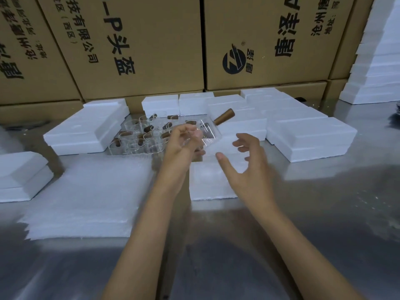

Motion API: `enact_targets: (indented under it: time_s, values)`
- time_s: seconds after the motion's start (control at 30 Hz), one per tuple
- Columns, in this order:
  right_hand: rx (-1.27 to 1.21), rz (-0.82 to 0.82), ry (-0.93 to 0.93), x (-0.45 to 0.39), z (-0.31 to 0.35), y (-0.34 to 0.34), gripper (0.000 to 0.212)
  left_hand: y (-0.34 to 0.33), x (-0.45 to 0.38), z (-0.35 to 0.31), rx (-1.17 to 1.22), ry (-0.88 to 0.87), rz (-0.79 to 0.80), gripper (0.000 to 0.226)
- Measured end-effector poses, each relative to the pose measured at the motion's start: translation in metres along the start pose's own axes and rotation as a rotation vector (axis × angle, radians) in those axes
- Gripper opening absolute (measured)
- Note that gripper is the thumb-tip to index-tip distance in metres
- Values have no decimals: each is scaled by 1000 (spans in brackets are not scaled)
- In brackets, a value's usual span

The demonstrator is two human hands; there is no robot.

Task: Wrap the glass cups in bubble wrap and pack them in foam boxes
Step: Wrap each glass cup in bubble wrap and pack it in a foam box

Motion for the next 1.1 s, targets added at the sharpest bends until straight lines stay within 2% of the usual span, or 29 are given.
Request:
enact_targets:
  time_s: [0.07, 0.13, 0.33, 0.43, 0.5, 0.63, 0.73, 0.8, 0.97, 1.1]
  values:
    - [10, 47, 15, 3, 2, -5, 70, -11, 13, 7, -11, -45, -2, 21]
    - [30, 51, -9, 5, 2, -7, 74, -20, 23, 10, -66, -63, -9, 26]
    - [7, -59, -72, 8, 8, -11, 57, -28, 34, 9, -65, -66, -49, 39]
    - [-135, -79, -139, 6, 14, -11, 59, -30, 38, 9, -150, -130, -69, 26]
    - [-239, -89, -146, -3, 19, -10, 60, -26, 39, 12, -292, -226, -100, 18]
    - [-414, -79, -203, -11, 32, -13, 60, -13, 34, 21, -566, -318, -85, 46]
    - [-481, -32, -266, 1, 33, -20, 58, -10, 32, 24, -607, -318, -14, 76]
    - [-578, 2, -315, 5, 34, -21, 54, -11, 30, 22, -586, -335, 13, 83]
    - [-950, 97, -582, 3, 34, -13, 47, -12, 26, 19, -559, -399, -19, 65]
    - [-1166, 157, -704, 2, 35, -6, 43, -13, 27, 19, -592, -430, 11, 61]
Point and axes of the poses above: each hand's wrist, its own x-axis away from the middle knuckle, its own y-axis out of the back of the hand, z = x × y, the point moved 1 cm from there along -x, towards the middle knuckle
